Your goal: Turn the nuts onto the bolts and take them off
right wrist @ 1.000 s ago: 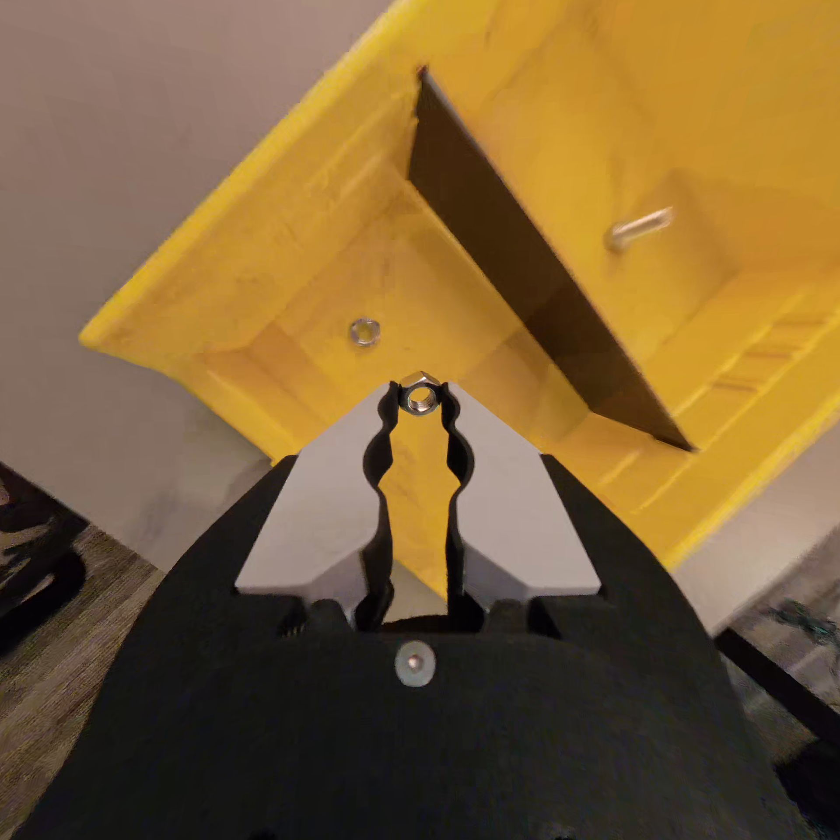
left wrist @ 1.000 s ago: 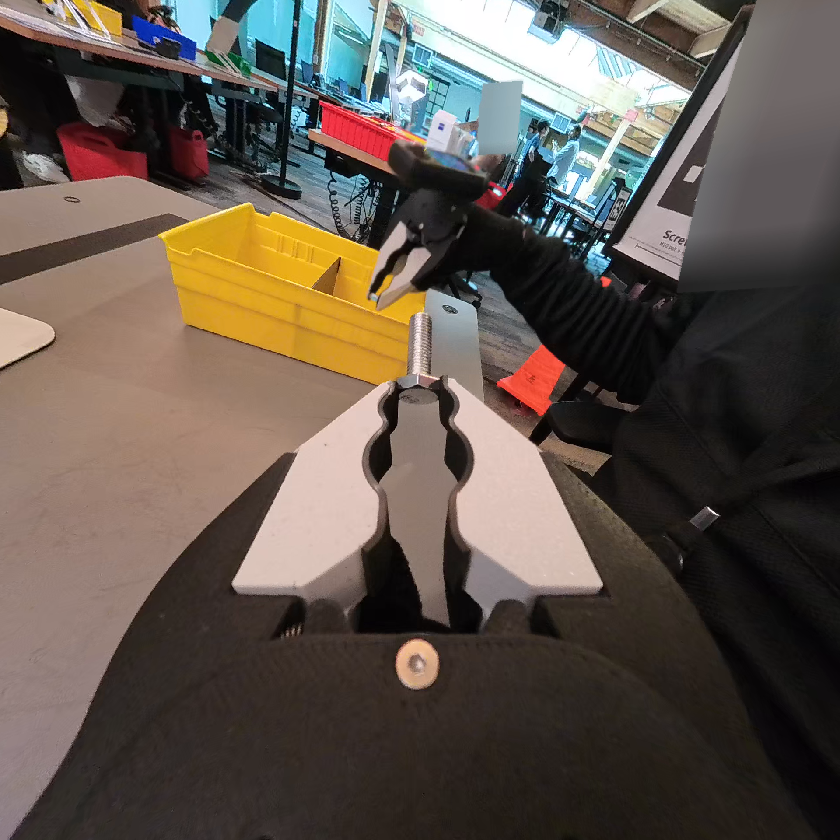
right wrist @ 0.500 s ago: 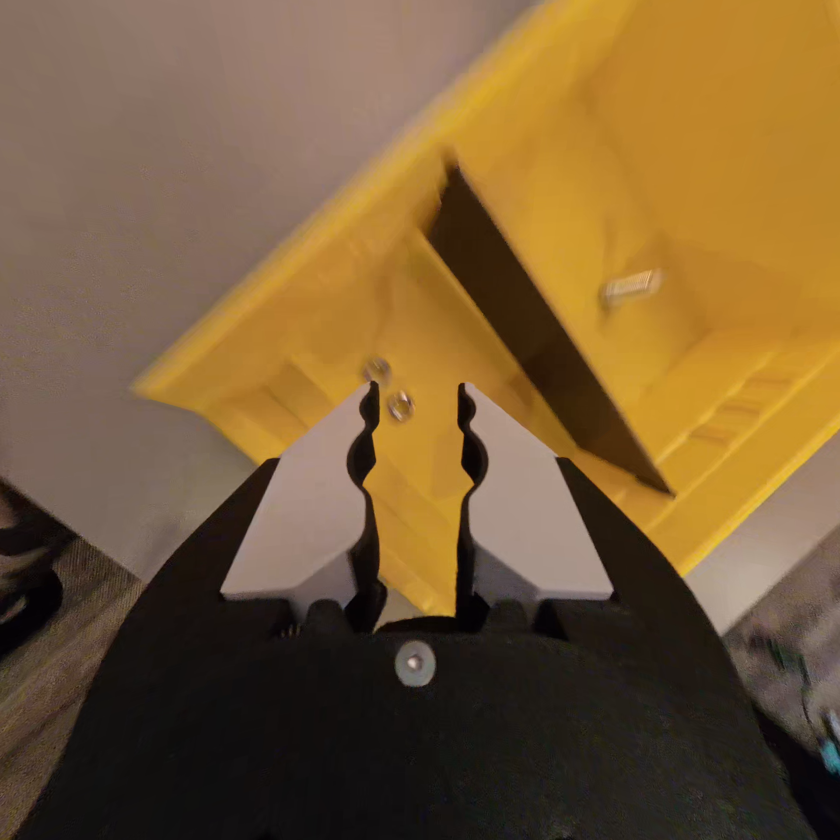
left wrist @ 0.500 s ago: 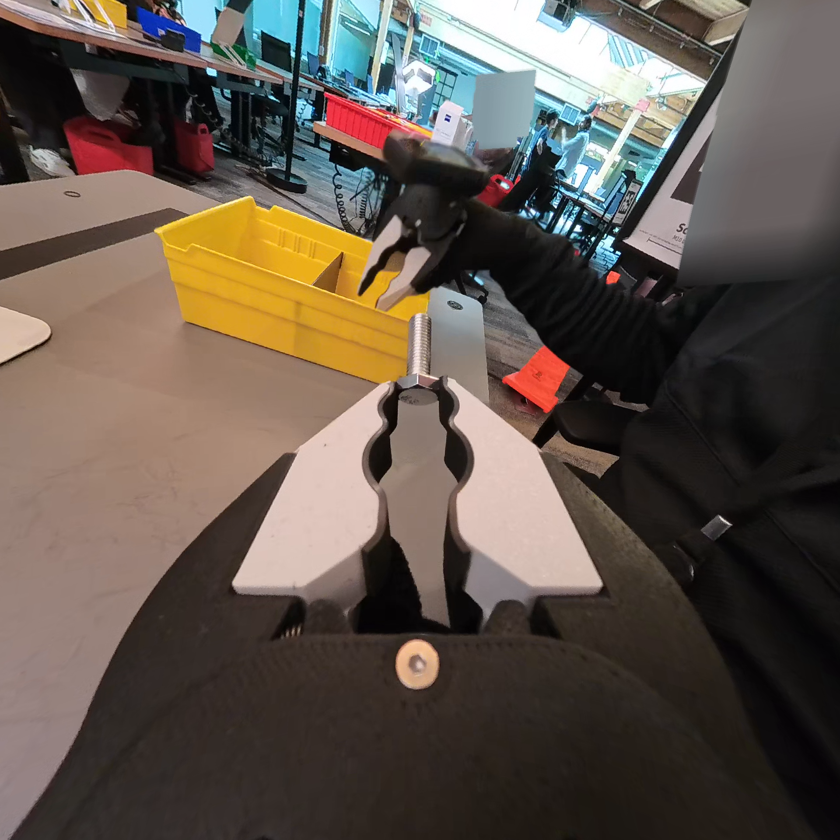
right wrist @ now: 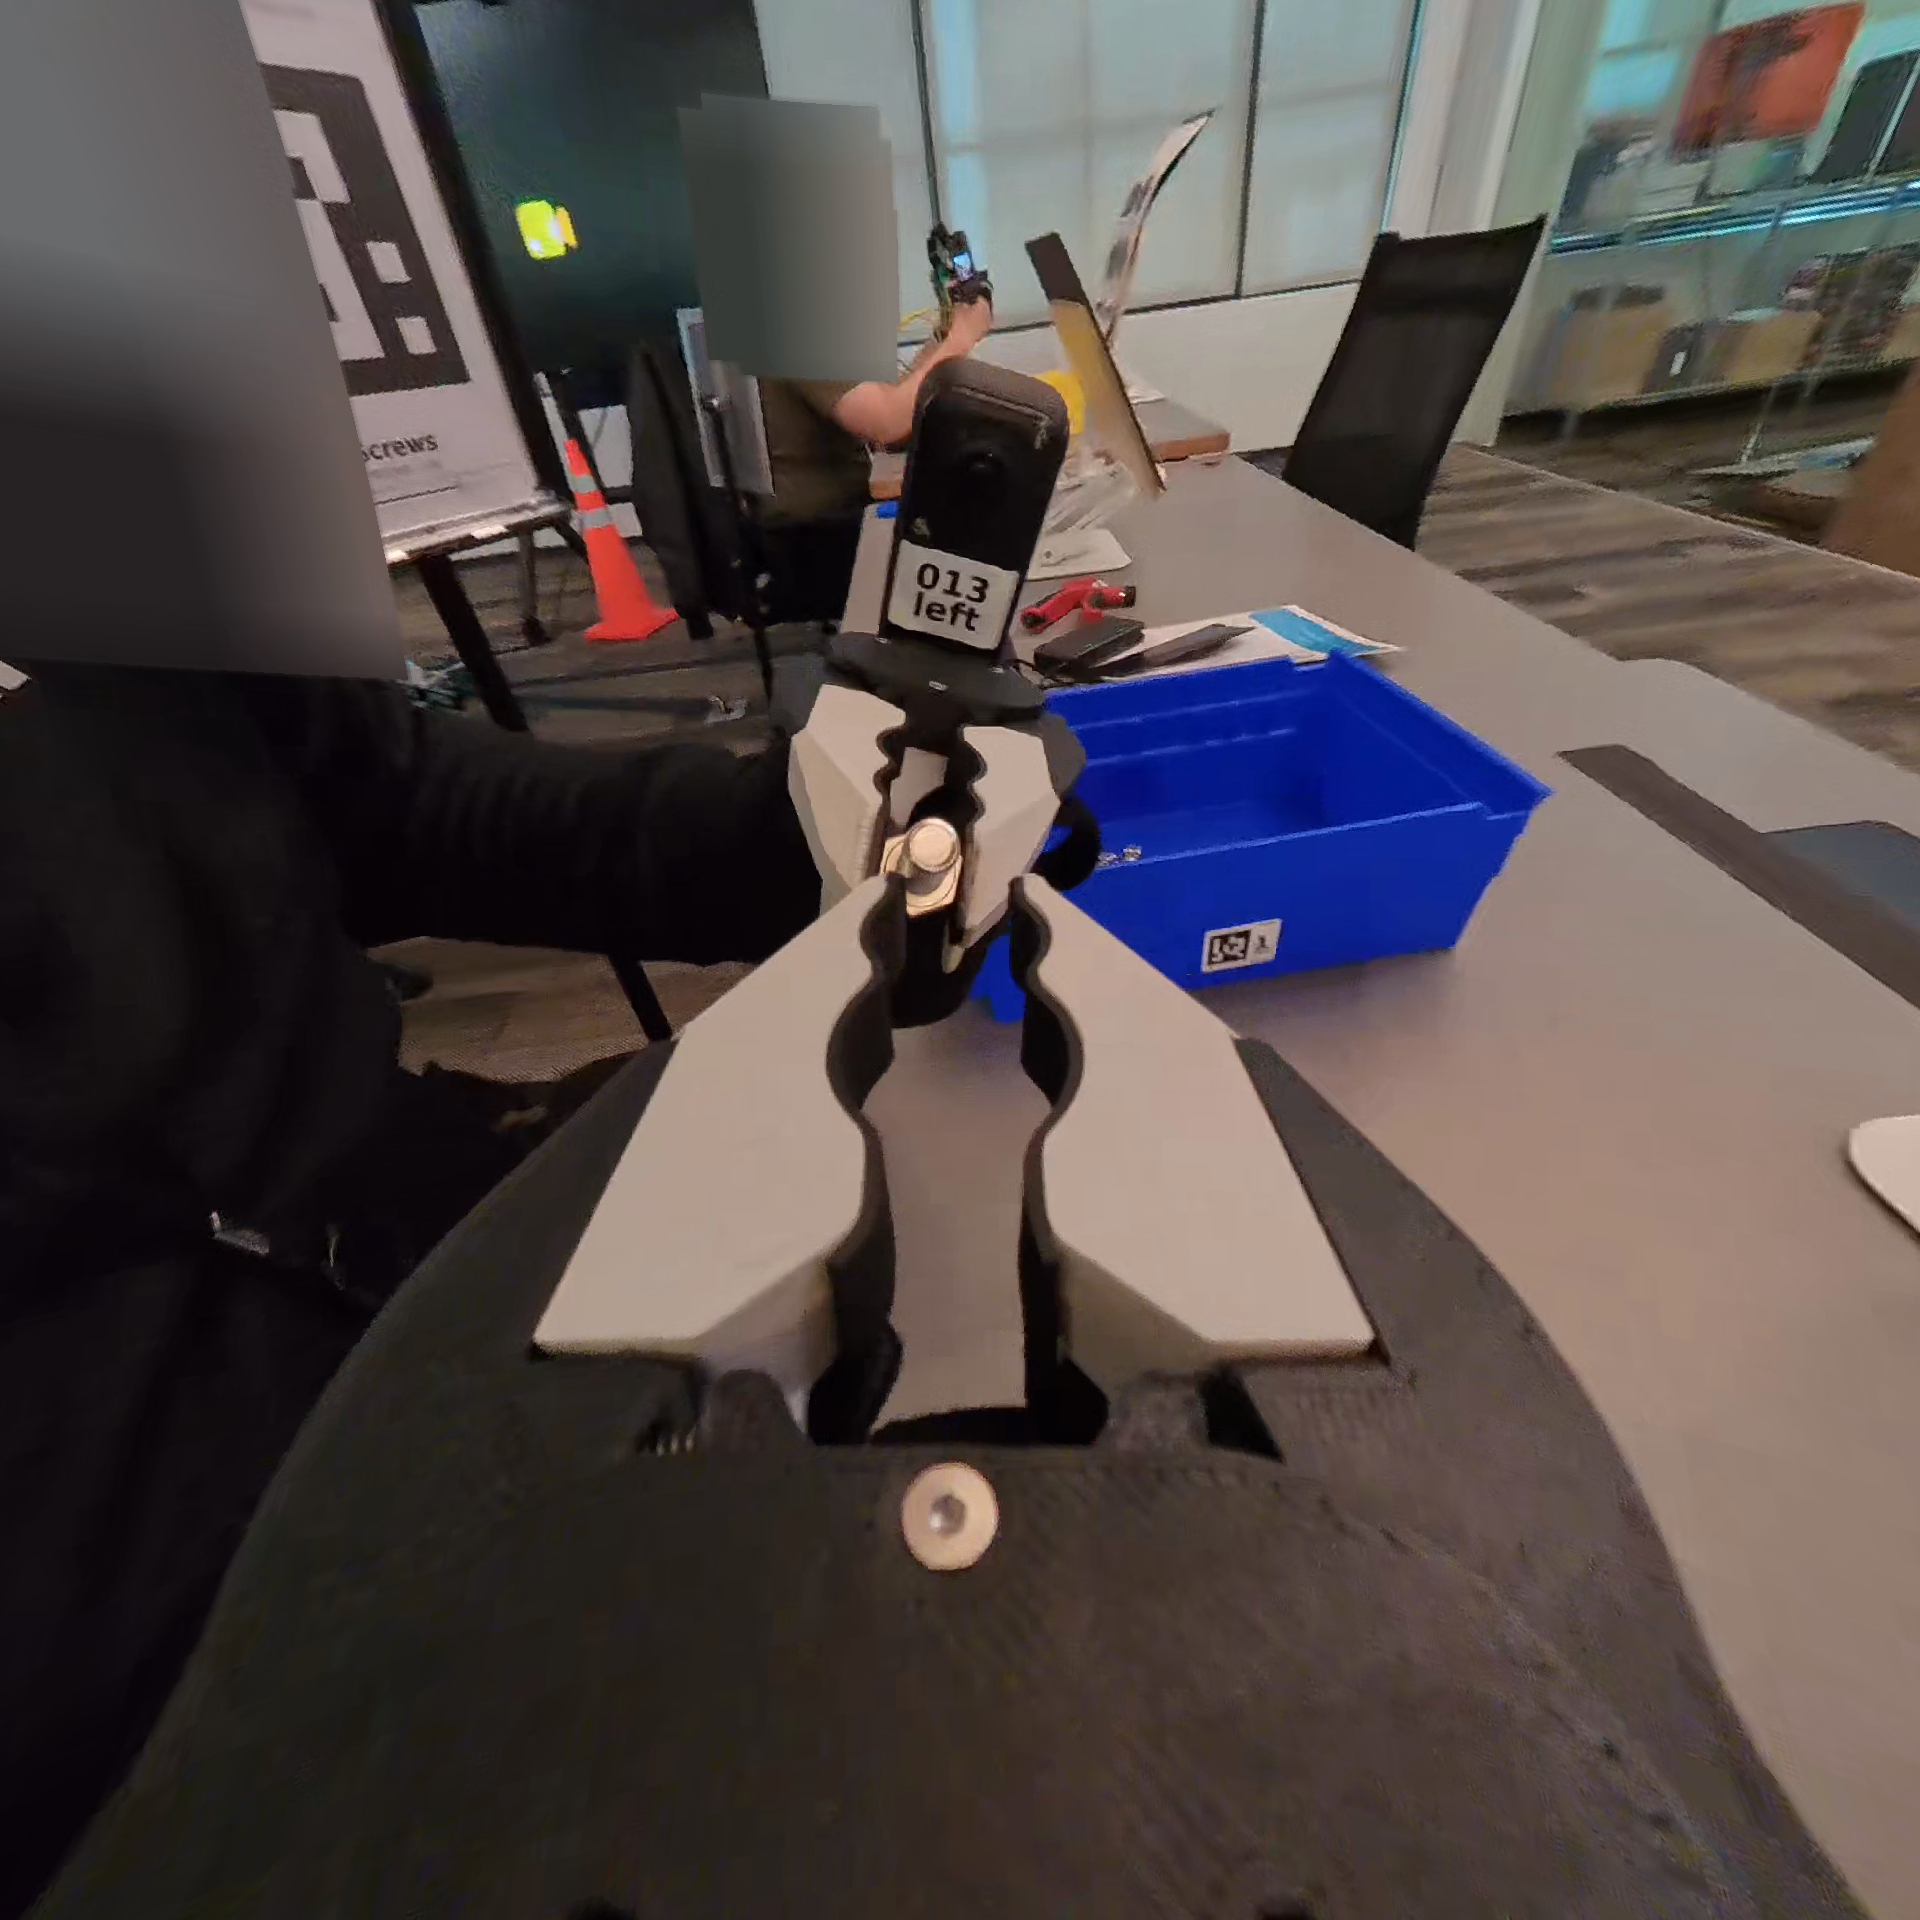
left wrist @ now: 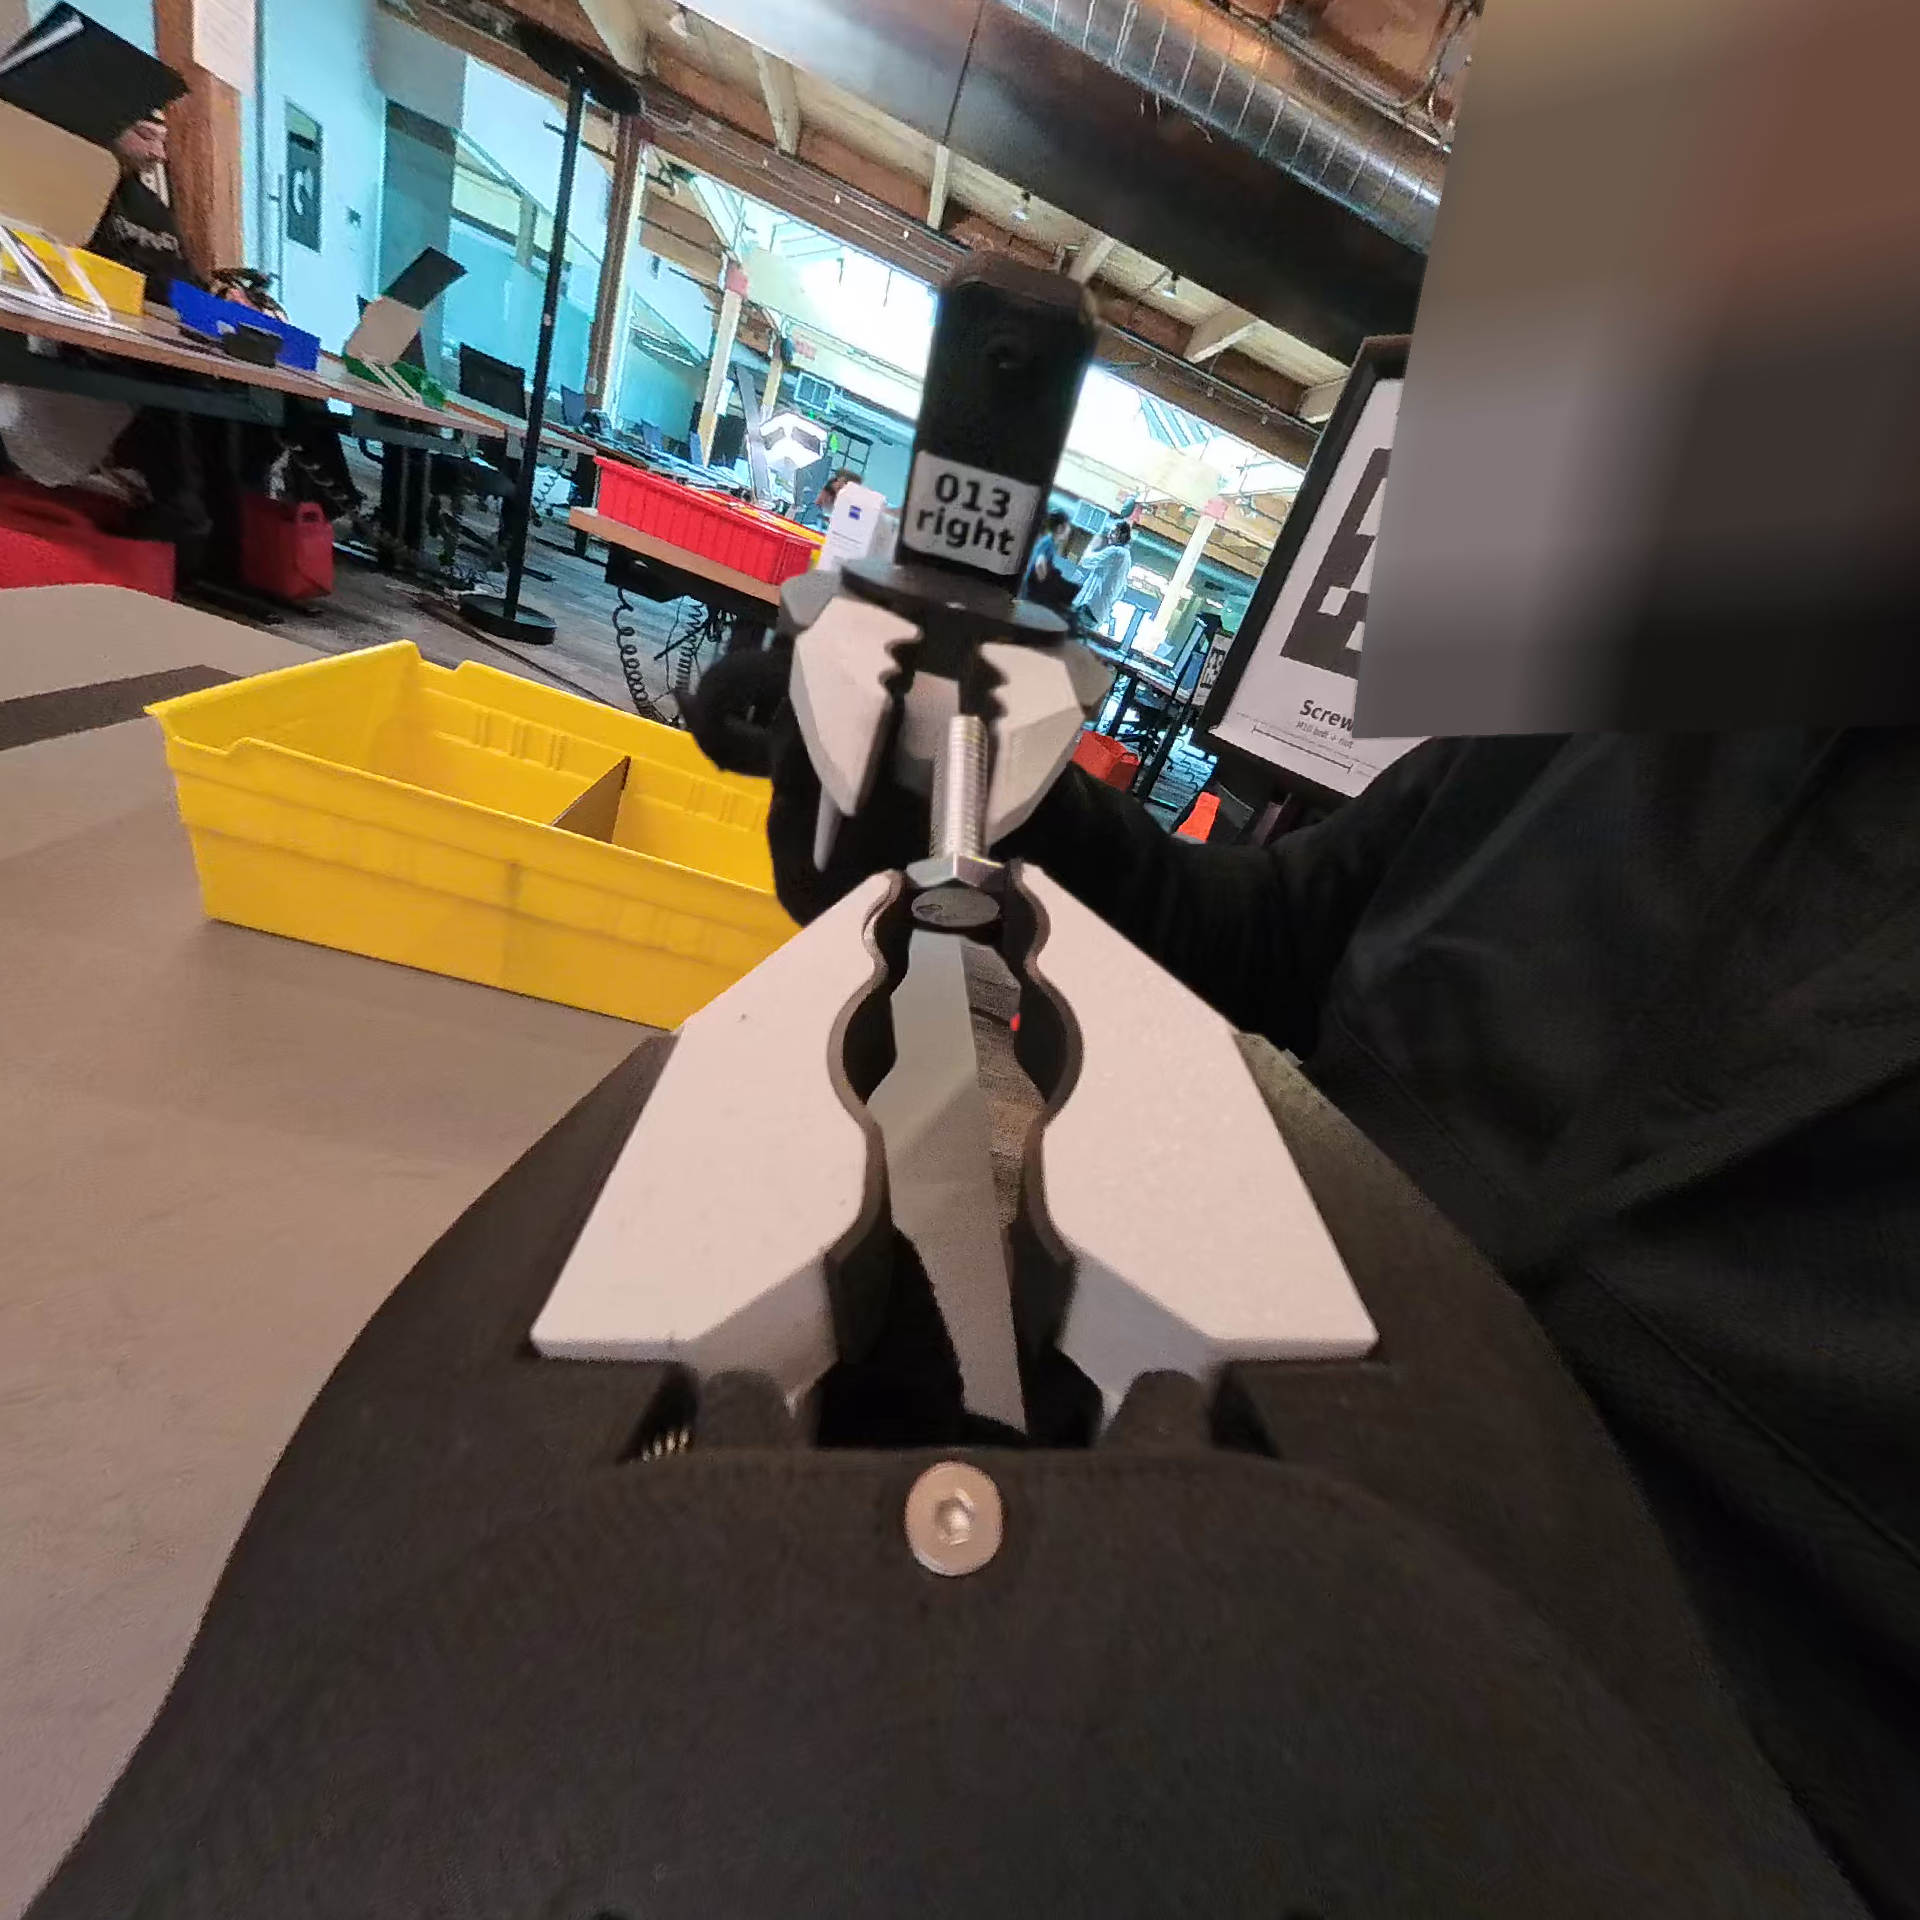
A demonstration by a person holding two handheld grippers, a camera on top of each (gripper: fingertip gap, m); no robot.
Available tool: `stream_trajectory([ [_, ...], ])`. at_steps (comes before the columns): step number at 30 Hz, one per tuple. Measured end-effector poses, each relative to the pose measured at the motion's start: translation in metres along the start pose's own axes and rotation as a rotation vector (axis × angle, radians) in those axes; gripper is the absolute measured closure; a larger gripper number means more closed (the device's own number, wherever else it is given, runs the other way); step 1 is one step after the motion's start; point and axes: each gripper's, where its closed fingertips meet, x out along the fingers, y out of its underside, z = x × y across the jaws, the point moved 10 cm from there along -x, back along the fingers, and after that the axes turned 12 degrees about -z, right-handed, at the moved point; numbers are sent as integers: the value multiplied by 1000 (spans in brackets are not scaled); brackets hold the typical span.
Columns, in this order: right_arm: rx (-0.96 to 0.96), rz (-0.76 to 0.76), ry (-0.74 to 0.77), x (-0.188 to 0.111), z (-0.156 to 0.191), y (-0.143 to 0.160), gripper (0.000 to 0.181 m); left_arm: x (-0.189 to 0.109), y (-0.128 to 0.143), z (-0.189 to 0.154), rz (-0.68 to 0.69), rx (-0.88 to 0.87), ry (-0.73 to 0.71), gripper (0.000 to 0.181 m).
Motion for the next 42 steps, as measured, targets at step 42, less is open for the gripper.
stream_trajectory([
  [42, 149, 1049, 789, -191, -217, 33, 155, -36, -35, 17, 281, 268, -362, 172],
])
